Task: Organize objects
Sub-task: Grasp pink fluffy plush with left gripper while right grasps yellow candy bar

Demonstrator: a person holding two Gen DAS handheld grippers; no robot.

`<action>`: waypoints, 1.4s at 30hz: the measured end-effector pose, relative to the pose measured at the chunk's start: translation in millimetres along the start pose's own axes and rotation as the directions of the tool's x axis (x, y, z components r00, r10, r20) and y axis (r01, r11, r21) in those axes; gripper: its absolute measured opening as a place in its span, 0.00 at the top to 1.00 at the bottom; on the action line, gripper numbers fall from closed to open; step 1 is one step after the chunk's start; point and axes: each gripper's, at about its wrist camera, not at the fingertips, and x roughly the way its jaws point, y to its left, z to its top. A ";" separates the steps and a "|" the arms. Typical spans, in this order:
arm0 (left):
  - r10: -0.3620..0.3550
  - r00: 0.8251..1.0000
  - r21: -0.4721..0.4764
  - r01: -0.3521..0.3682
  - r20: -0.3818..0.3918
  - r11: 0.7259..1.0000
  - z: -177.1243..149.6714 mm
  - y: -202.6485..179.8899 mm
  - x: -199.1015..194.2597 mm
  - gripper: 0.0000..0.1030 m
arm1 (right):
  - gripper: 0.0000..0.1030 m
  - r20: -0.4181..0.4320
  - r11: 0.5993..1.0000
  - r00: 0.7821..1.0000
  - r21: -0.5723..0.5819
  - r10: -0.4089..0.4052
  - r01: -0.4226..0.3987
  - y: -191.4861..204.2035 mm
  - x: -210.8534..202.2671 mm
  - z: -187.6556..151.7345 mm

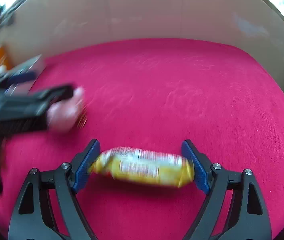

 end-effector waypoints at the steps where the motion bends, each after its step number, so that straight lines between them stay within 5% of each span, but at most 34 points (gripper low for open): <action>1: -0.037 0.999 -0.006 0.037 -0.015 0.999 -0.1 0.5 3.3 0.00 | 0.18 -0.004 1.000 1.000 -0.017 0.008 -0.008 -0.8 -4.8 -5.1; 6: -0.166 0.983 0.077 0.172 -0.077 0.982 -12.0 -18.7 4.8 0.00 | 0.18 -0.001 0.998 0.998 -0.034 0.061 -0.061 -19.1 -23.7 -21.4; 13: -0.292 0.945 0.178 0.316 -0.147 0.932 -28.6 -43.4 -8.0 0.00 | 0.18 -0.001 0.998 0.999 -0.059 0.037 -0.037 -42.6 -38.9 -36.7; 20: -0.217 0.971 0.171 0.233 -0.105 0.957 -26.4 -47.0 -3.0 0.00 | 0.18 0.023 0.999 0.999 -0.019 0.049 -0.049 -53.2 -50.3 -50.9; 29: -0.156 0.983 0.105 0.166 -0.098 0.980 -17.6 -50.4 20.8 0.00 | 0.16 -0.011 0.998 0.999 -0.060 0.034 -0.035 -41.8 -45.7 -56.2; 34: -0.180 0.982 0.151 0.187 -0.062 0.971 -21.9 -48.4 10.5 0.35 | 0.16 -0.008 0.996 0.998 -0.066 0.056 -0.057 -44.2 -47.6 -55.0; 36: -0.197 0.979 0.166 0.204 -0.059 0.965 -24.0 -45.8 6.3 0.39 | 0.23 -0.015 0.994 0.998 -0.099 0.054 -0.055 -41.7 -47.7 -56.2; 40: -0.199 0.979 0.188 0.203 -0.038 0.961 -31.3 -46.2 -1.6 0.43 | 0.56 -0.012 0.981 0.998 -0.183 0.065 -0.066 -29.4 -52.9 -60.9; 42: -0.196 0.980 0.185 0.198 -0.028 0.963 -33.8 -47.1 -5.4 0.44 | 0.65 -0.010 0.979 0.998 -0.191 0.070 -0.070 -26.2 -54.5 -62.0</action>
